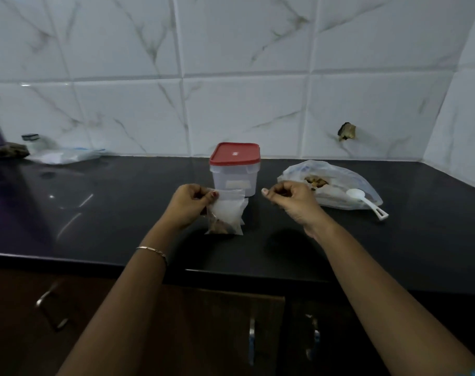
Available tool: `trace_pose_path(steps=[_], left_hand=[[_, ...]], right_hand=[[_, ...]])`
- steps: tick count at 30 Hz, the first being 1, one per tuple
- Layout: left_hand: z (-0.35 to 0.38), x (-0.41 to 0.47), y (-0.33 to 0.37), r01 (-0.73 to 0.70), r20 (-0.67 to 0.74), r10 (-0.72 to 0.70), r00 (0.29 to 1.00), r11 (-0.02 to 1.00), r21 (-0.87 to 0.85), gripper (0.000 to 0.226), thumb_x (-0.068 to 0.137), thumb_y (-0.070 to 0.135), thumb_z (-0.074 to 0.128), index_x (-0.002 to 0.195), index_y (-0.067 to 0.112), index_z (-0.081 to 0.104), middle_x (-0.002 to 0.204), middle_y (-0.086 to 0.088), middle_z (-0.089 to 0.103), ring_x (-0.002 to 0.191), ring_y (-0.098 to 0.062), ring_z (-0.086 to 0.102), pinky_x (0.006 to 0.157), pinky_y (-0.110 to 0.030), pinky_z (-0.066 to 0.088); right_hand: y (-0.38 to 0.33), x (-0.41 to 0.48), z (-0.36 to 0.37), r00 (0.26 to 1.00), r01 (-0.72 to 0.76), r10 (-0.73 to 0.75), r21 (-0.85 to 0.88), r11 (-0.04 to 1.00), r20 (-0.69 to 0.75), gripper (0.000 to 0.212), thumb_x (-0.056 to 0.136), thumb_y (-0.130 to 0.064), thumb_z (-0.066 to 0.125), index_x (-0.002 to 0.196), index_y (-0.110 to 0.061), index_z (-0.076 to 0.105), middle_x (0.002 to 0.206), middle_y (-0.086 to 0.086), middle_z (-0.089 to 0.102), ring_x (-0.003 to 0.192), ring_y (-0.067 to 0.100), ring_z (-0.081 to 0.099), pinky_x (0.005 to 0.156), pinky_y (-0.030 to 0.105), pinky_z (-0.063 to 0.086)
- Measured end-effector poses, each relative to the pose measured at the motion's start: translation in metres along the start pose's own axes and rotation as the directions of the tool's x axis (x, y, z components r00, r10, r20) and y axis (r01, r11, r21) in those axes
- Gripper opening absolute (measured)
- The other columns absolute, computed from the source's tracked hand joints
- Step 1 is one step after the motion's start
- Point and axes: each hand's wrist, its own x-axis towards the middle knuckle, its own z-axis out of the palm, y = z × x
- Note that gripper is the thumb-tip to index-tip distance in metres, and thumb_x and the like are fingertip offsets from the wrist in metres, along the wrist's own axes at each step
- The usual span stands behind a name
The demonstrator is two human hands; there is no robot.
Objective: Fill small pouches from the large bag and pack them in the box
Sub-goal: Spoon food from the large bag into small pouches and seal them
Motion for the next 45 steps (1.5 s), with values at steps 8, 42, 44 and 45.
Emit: trace_pose_path(steps=[8, 42, 44, 45], left_hand=[[0.001, -0.006, -0.013, 0.077, -0.068, -0.078, 0.995, 0.997, -0.019, 0.022, 0.088, 0.028, 0.069, 0.098, 0.009, 0.068, 0.096, -0.011, 0.070, 0.088, -0.023, 0.068, 0.074, -0.035, 0.059], [0.281, 0.027, 0.096, -0.496, 0.147, 0.487, 0.861, 0.868, 0.033, 0.005, 0.092, 0.019, 0.060, 0.093, 0.024, 0.061, 0.090, 0.008, 0.064, 0.087, -0.007, 0.059, 0.075, -0.021, 0.044], [0.284, 0.029, 0.094, -0.485, 0.150, 0.480, 0.865, 0.874, 0.001, 0.006, 0.092, 0.019, 0.061, 0.095, 0.024, 0.062, 0.090, 0.010, 0.064, 0.086, -0.004, 0.059, 0.075, -0.021, 0.045], [0.285, 0.031, 0.093, -0.477, 0.145, 0.474, 0.868, 0.879, -0.015, 0.006, 0.092, 0.019, 0.061, 0.095, 0.024, 0.062, 0.089, 0.012, 0.063, 0.084, -0.003, 0.058, 0.074, -0.019, 0.045]], right_hand=[[-0.003, -0.007, 0.028, 0.991, -0.002, 0.019, -0.130, 0.991, 0.129, 0.011, 0.086, -0.026, 0.072, 0.084, -0.016, 0.068, 0.083, -0.005, 0.067, 0.075, 0.000, 0.060, 0.065, 0.011, 0.044], [0.071, -0.086, -0.329, 0.586, -0.804, 0.123, -0.555, 0.213, -0.801, 0.042, 0.085, -0.029, 0.056, 0.123, -0.013, 0.055, 0.124, 0.010, 0.060, 0.118, 0.031, 0.053, 0.097, 0.038, 0.038], [0.074, -0.083, -0.330, 0.577, -0.811, 0.105, -0.554, 0.188, -0.810, 0.040, 0.086, -0.029, 0.056, 0.124, -0.016, 0.056, 0.124, 0.009, 0.061, 0.118, 0.031, 0.053, 0.097, 0.037, 0.038], [0.076, -0.081, -0.330, 0.575, -0.813, 0.090, -0.556, 0.176, -0.813, 0.037, 0.086, -0.029, 0.056, 0.121, -0.018, 0.058, 0.122, 0.009, 0.063, 0.116, 0.030, 0.055, 0.095, 0.036, 0.039]])
